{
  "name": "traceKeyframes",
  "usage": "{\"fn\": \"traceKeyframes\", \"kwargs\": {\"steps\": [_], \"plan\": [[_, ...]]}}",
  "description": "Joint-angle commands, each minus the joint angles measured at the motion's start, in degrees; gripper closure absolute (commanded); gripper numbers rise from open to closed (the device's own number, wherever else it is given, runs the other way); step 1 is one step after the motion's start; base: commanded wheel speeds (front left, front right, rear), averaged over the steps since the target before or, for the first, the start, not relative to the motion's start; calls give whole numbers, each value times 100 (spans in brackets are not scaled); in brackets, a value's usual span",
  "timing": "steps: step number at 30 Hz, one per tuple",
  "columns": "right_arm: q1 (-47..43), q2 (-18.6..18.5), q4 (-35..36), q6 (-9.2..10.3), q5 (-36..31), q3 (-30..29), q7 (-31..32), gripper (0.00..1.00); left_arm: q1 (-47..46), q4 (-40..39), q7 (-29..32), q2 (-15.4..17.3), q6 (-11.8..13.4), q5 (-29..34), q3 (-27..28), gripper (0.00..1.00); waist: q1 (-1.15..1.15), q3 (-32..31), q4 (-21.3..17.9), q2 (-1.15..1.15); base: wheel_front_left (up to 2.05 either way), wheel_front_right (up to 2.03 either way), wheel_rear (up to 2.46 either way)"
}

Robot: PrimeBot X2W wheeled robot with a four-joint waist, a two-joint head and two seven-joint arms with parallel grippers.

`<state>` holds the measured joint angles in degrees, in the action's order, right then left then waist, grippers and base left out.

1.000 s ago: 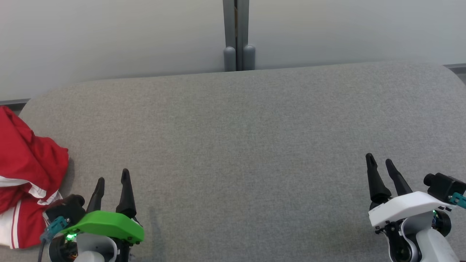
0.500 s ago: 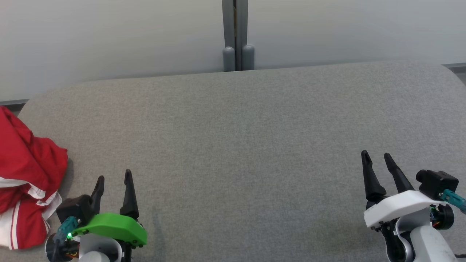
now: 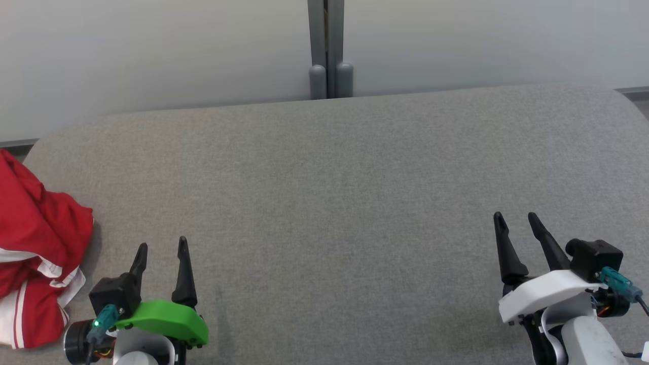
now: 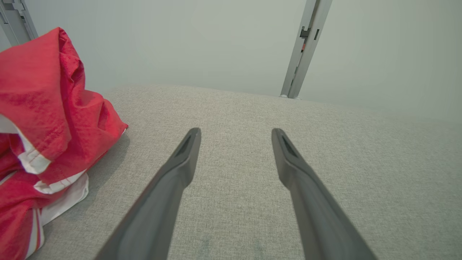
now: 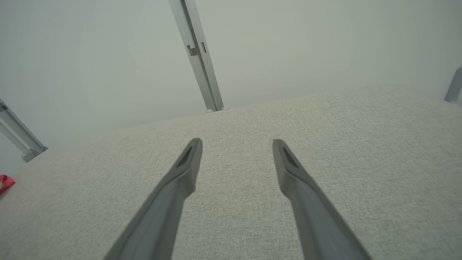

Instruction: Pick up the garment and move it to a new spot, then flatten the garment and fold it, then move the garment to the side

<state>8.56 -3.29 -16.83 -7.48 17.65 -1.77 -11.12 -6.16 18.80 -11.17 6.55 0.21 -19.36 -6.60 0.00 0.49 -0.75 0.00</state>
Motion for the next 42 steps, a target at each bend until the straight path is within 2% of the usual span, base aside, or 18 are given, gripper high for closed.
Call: {"fn": "traceKeyframes", "kwargs": {"steps": [1, 19, 24, 31, 42], "plan": [[-49, -10, 35, -2, -166, -20, -56, 0, 10, -8, -51, 13, -25, 177, 30, 0, 0, -9, -1, 0, 0, 0, 0], [1, 20, -222, -1, -967, -62, -265, 0, 112, 267, -256, -152, -306, 994, 216, 0, 0, -56, -26, 0, 0, 0, 0], [-22, 20, -231, -1, -1204, -13, -317, 0, 104, 324, -313, -194, -314, 1233, 284, 0, 0, -20, 100, 0, 0, 0, 0], [8, 21, -245, 0, -1441, 211, -384, 0, 82, 419, -370, -233, -303, 1529, 416, 0, 0, 20, 609, 0, 0, 0, 0], [108, 25, -336, -1, -1399, 534, -415, 0, 175, 535, -408, -261, -327, 1644, 694, 0, 0, 119, 1918, 0, 0, 0, 0]]}}
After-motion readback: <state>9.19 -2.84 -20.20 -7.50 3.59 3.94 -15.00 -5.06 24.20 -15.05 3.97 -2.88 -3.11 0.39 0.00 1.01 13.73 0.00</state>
